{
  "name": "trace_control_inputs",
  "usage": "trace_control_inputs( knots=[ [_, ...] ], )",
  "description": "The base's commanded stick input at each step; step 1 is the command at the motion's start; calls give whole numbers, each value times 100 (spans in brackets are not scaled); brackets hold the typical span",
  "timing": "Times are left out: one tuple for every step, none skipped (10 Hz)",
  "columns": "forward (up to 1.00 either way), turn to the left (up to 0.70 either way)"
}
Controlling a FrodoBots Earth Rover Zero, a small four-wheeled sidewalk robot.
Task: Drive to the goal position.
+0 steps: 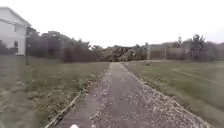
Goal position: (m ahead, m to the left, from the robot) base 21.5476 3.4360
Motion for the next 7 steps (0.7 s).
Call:
trace_control_inputs(
  knots=[
    [85,1],
    [85,1],
    [85,1],
    [85,1],
    [85,-10],
    [85,-15],
    [85,-20]
  ],
)
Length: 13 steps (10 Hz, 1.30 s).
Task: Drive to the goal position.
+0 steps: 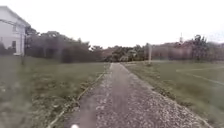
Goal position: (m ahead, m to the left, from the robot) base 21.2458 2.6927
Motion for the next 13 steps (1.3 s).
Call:
trace_control_inputs(
  knots=[
    [85,1],
    [85,1],
    [85,1],
    [85,1],
    [85,1],
    [85,1],
    [85,1],
    [85,1],
    [85,1],
    [85,-5],
    [85,-12],
    [85,-23],
    [85,-9]
  ],
)
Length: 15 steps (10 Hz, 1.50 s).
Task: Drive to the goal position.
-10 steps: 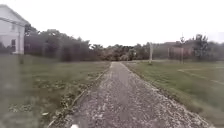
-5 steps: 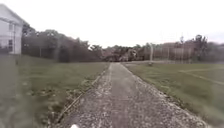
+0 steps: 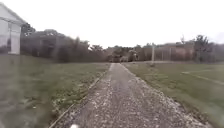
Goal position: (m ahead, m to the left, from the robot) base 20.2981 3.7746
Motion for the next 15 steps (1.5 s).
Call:
trace_control_inputs(
  knots=[
    [85,1],
    [85,1],
    [85,1],
    [85,1],
    [85,1],
    [85,1],
    [85,1],
    [85,1],
    [85,1],
    [85,-7],
    [85,-19],
    [85,-32],
    [85,-32],
    [85,-32],
    [85,-11]
  ],
)
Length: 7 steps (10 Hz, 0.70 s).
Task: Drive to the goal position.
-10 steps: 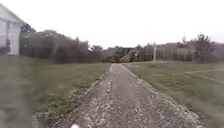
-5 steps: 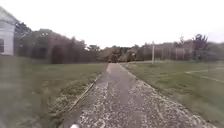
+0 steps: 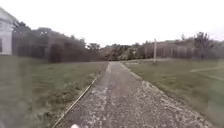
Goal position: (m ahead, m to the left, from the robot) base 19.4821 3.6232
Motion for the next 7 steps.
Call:
trace_control_inputs(
  knots=[
    [85,-2],
    [85,1],
    [85,1],
    [85,1],
    [85,1],
    [85,1],
    [85,1]
  ],
)
